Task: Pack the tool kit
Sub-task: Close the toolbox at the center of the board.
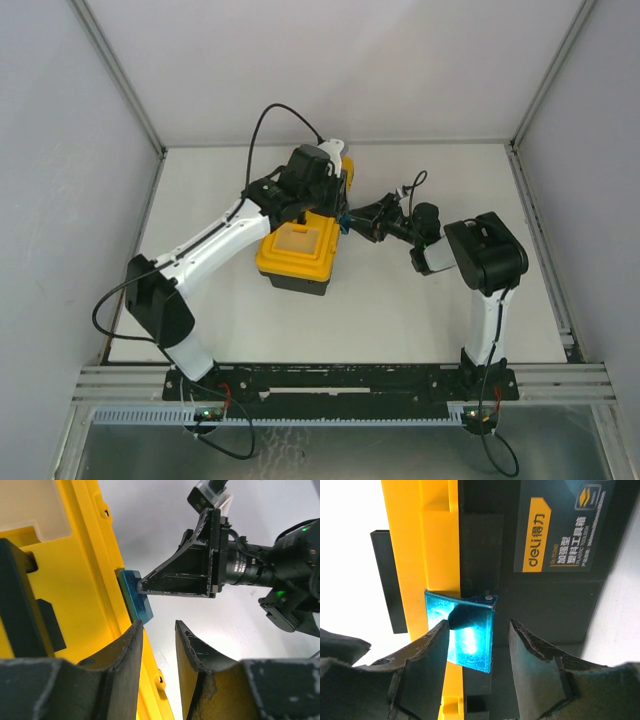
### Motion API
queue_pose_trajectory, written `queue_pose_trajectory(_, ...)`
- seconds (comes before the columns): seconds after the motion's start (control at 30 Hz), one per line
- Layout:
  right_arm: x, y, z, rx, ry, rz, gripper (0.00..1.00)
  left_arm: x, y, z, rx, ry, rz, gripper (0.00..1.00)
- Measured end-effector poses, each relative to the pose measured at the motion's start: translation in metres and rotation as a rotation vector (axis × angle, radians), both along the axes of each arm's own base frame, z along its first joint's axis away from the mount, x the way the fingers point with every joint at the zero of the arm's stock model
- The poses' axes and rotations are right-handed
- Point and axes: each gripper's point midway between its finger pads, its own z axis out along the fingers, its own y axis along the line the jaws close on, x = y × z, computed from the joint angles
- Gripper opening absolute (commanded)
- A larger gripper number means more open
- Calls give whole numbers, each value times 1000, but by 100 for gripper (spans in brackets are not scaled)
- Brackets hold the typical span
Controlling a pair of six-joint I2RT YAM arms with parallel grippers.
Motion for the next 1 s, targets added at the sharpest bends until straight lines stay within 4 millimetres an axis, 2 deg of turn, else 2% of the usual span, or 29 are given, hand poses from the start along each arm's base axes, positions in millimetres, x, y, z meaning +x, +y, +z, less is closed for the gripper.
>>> queue_pose_trajectory(0.2, 4, -4, -2, -85, 0, -25, 54, -4, 12, 38, -36, -80, 25, 38)
queue_pose_trajectory(0.37, 5, -8, -3, -160, -2, -43, 47, -2, 29, 61, -52, -136, 75, 39)
queue_pose_trajectory(0.4, 6, -8, -2, -171, -4, -44, 42, -2, 33, 64, -57, -143, 85, 39)
queue_pose_trajectory(0.47, 7, -9, -1, -190, -9, -46, 41, 1, 46, 67, -64, -154, 114, 40)
queue_pose_trajectory(0.73, 12, -15, -6, -332, -3, -75, 33, 14, 117, 54, -79, -148, 293, 43)
queue_pose_trajectory(0.9, 13, -12, -6, -420, -7, -77, 33, 20, 156, 32, -100, -114, 414, 45)
queue_pose_trajectory(1.0, 11, -10, -11, -477, 0, -72, 33, 25, 177, 10, -104, -72, 483, 45)
